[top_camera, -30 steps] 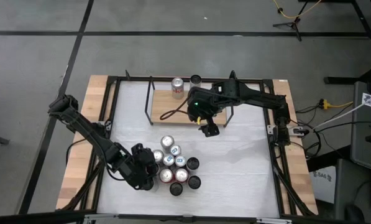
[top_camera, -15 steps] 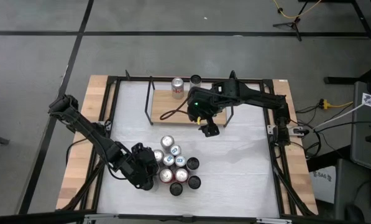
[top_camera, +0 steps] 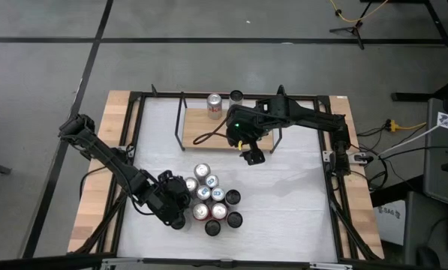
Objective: Place canned beverage on shelf
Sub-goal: Put the white yellow soda can onto the shelf aligned with the other white yellow soda can
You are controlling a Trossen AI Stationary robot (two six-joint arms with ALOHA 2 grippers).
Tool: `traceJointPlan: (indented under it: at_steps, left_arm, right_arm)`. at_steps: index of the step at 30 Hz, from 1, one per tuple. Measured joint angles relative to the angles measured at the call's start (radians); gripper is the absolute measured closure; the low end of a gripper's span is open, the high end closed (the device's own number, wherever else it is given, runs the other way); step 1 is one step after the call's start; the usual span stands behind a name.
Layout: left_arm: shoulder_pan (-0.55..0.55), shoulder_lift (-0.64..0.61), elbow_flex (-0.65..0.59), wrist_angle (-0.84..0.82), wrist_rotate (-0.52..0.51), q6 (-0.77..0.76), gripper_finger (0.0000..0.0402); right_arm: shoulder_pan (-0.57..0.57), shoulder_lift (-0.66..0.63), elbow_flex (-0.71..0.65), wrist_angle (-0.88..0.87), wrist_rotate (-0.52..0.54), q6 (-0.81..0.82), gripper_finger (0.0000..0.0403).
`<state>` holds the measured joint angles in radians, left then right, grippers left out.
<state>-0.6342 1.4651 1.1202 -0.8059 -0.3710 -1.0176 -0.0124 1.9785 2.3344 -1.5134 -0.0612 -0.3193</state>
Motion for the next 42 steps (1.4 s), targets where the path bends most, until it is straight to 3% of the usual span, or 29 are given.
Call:
traceJointPlan:
  at_steps: [8,26,42]
  left_arm:
    - [0.0,-0.004,0.0,0.001,0.0,0.0,0.014]
    - [0.0,-0.011,0.0,-0.001,0.019,0.001,0.0144]
    - [0.029,-0.012,0.219,-0.17,0.019,0.081,0.0144]
  right_arm:
    - [0.0,0.0,0.0,0.0,0.0,0.0,0.004]
    - [0.0,0.0,0.0,-0.001,0.0,0.0,0.004]
    - [-0.002,-0.048,0.0,-0.058,0.001,0.0,0.004]
